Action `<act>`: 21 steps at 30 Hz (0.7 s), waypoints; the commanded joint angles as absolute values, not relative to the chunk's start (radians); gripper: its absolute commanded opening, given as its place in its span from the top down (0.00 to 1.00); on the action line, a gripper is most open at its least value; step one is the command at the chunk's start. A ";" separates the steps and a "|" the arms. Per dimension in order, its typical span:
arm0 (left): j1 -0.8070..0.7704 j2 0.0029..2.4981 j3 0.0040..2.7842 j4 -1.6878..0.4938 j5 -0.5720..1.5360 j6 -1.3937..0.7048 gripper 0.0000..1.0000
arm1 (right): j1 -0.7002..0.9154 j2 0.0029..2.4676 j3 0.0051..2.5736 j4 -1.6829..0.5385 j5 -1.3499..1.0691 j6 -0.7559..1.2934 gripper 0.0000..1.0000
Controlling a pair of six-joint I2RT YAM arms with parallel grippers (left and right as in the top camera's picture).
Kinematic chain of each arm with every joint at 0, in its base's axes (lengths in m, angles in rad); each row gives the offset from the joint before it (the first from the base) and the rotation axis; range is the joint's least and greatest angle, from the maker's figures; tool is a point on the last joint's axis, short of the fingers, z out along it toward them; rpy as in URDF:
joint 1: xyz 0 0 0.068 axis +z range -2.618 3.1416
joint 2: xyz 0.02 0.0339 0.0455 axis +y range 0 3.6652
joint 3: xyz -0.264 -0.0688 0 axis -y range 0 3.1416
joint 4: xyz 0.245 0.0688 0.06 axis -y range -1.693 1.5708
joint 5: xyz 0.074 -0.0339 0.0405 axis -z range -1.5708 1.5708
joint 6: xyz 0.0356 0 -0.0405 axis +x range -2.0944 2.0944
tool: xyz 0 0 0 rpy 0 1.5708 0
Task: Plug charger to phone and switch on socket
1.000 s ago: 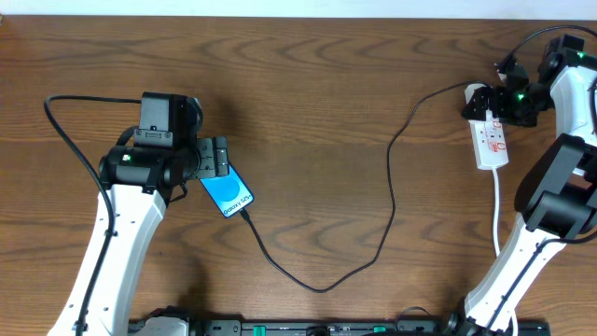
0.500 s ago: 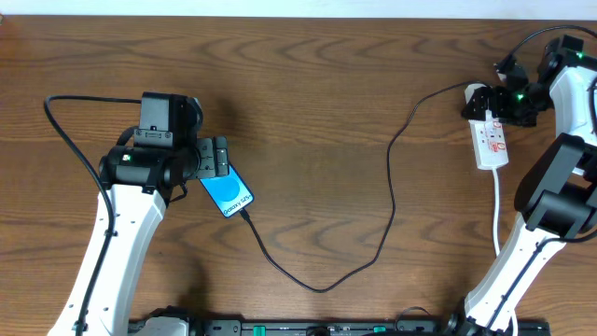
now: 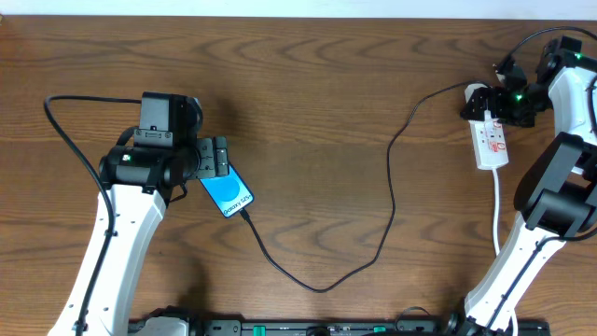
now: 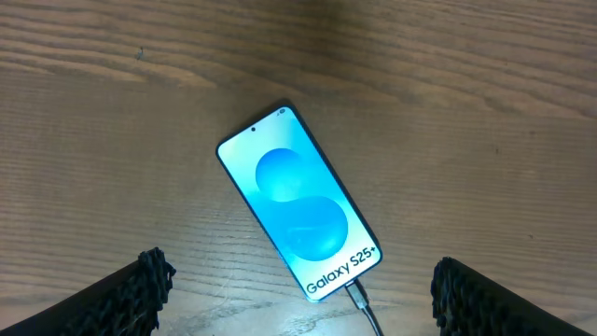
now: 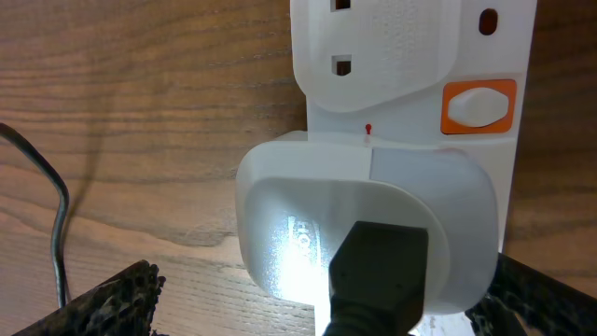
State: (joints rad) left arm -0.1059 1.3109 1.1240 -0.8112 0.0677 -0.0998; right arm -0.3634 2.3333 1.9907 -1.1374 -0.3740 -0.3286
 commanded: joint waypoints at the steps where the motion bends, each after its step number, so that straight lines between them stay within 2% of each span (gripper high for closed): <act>1: -0.106 1.308 1.140 -0.815 0.051 -0.086 0.09 | -0.336 2.359 1.997 -1.132 -0.463 -0.337 0.01; 21: -0.106 1.308 1.140 -0.815 0.051 -0.086 0.09 | -0.319 2.358 1.891 -1.083 -0.430 -0.306 0.01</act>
